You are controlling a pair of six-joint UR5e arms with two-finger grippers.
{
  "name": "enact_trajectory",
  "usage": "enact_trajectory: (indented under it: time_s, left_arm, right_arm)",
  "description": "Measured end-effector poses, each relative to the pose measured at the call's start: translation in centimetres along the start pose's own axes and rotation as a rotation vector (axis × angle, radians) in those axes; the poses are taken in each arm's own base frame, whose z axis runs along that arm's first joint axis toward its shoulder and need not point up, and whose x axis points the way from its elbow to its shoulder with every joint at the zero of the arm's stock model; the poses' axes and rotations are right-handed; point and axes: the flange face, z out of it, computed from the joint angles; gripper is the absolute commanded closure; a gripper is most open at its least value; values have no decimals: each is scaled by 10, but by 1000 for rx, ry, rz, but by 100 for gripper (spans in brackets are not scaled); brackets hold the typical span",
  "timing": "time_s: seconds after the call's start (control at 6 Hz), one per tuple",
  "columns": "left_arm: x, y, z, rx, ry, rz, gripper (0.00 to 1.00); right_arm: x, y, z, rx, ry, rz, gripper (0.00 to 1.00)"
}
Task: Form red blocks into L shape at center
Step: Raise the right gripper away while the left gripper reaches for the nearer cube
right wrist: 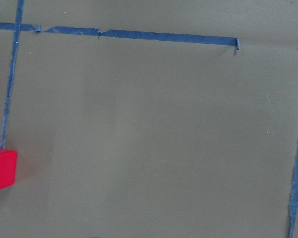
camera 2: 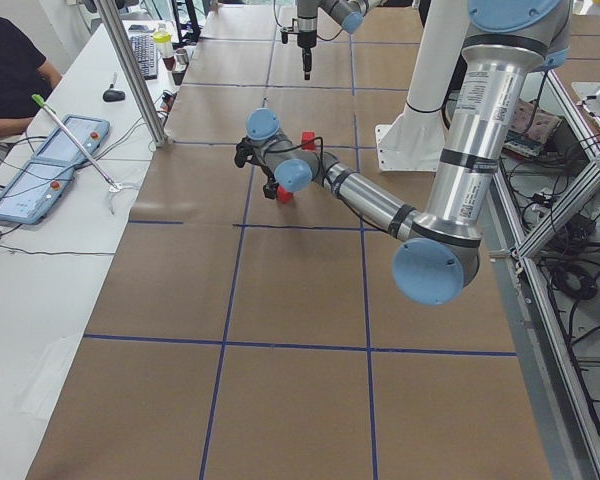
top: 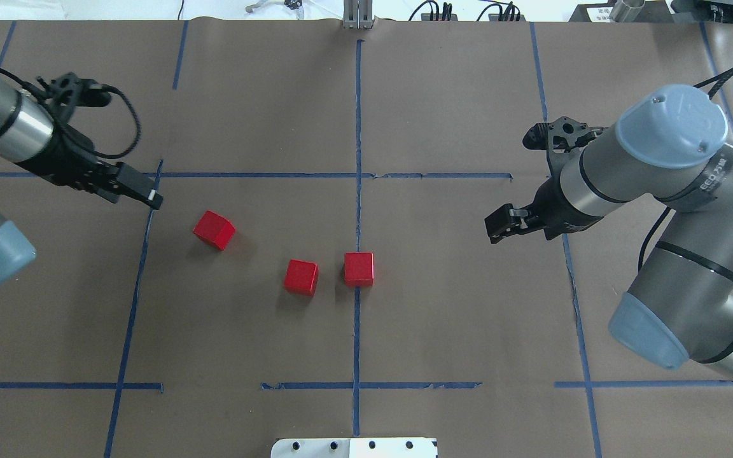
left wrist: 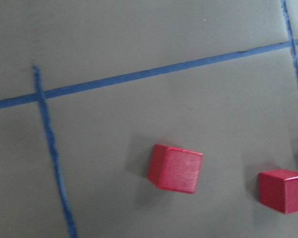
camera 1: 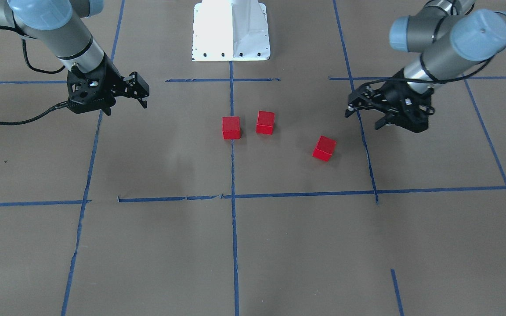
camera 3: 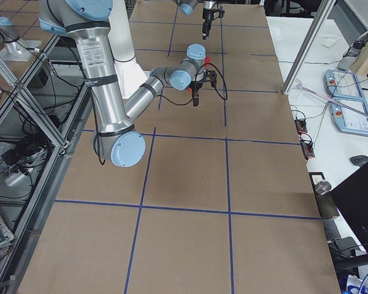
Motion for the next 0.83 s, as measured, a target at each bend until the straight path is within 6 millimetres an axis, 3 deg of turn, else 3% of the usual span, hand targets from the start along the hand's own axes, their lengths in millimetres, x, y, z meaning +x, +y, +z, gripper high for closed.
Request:
enact_trajectory:
  time_s: [0.33, 0.5, 0.67, 0.83]
  left_arm:
    - [103, 30, 66, -16, -41, -7, 5]
    - [141, 41, 87, -36, -107, -9, 5]
    - [168, 51, 105, -46, -170, -2, 4]
    - [181, 59, 124, -40, -216, 12, 1]
  right_arm:
    - [27, 2, 3, -7, 31, -20, 0]
    - [34, 4, 4, -12, 38, -27, 0]
    - [37, 6, 5, -14, 43, -29, 0]
    - [39, 7, 5, -14, 46, -28, 0]
